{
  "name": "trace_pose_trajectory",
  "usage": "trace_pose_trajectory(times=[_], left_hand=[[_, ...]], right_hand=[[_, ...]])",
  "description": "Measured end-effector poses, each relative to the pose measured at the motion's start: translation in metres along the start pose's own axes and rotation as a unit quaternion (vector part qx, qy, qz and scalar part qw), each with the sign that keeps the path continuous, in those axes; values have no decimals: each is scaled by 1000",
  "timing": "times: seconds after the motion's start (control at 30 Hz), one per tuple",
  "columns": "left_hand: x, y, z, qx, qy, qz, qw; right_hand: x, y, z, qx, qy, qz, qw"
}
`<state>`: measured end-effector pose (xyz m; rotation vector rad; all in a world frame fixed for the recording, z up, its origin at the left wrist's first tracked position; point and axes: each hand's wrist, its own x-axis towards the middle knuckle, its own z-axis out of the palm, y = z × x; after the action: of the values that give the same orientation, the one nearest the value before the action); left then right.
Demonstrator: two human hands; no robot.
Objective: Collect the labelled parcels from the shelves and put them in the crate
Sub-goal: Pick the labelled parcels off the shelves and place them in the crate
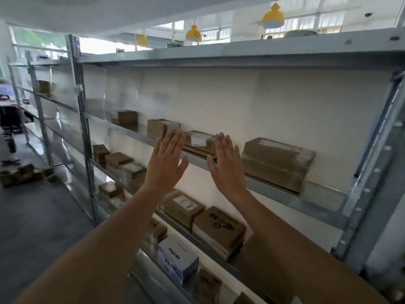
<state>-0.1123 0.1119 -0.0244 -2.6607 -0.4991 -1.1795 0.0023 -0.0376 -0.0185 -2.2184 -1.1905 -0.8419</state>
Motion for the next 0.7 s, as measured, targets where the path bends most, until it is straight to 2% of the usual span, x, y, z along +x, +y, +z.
trace_pose_trajectory(times=[0.23, 0.47, 0.7], left_hand=[[27, -65, 37, 69, -9, -63, 996], [22, -154, 70, 105, -24, -123, 987], [29, -266, 114, 148, -47, -148, 977]], right_hand=[[82, -23, 74, 53, -14, -69, 996], [119, -83, 169, 128, -44, -140, 981], [167, -143, 267, 188, -104, -171, 962]])
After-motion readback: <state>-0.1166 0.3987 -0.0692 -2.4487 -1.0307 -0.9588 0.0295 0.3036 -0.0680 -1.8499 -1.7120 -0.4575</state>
